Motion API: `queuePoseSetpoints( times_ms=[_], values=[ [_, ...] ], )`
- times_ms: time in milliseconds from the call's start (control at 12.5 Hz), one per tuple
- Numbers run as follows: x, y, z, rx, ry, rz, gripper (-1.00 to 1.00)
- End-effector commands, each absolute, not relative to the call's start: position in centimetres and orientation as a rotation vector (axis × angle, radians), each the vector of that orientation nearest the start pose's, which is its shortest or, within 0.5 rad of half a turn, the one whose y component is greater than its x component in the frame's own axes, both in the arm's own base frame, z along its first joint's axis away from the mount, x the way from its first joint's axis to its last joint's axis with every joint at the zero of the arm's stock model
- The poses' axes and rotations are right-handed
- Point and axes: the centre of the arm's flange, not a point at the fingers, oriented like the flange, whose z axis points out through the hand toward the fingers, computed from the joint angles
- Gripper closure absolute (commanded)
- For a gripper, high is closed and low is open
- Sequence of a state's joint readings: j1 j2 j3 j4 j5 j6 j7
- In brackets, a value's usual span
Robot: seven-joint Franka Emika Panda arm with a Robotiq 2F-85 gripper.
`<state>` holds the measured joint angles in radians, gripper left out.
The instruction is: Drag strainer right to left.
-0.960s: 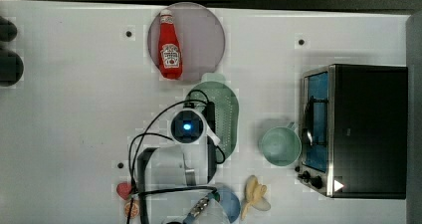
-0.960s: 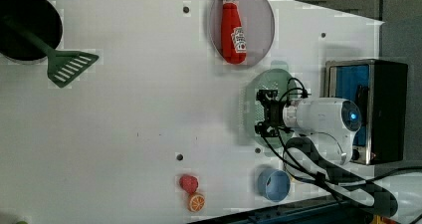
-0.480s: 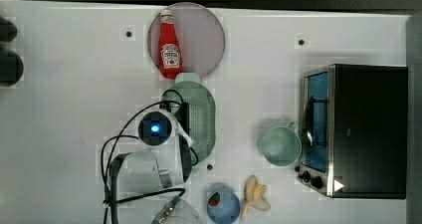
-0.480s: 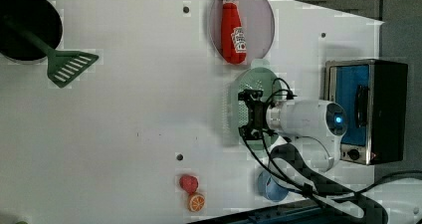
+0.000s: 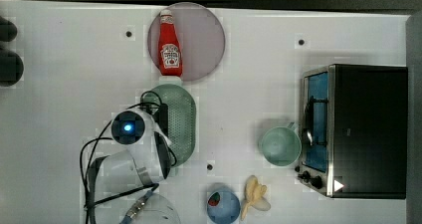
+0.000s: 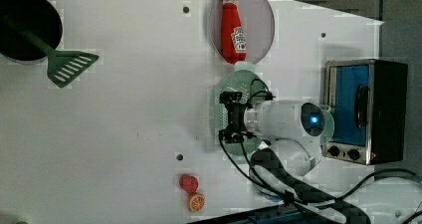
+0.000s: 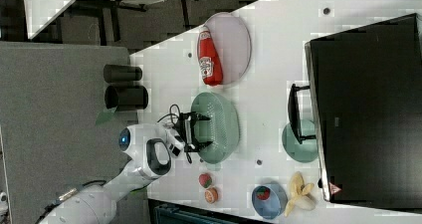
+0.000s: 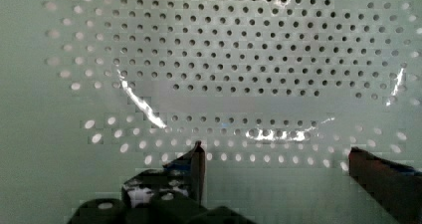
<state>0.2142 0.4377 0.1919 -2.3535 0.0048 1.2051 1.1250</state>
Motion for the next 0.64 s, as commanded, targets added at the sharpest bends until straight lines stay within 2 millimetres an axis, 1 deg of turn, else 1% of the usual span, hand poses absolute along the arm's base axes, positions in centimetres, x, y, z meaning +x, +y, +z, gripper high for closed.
queuePoseSetpoints(
  times_ms=[80, 320, 640],
  values=[
    [46.8, 23.9, 15.5, -2.212, 2.181, 0.117, -1.0],
    [47.1, 26.5, 15.5, -2.204, 2.205, 0.132, -1.0],
    [47.7, 30.5, 15.4, -2.146, 2.245, 0.141, -1.0]
  ],
)
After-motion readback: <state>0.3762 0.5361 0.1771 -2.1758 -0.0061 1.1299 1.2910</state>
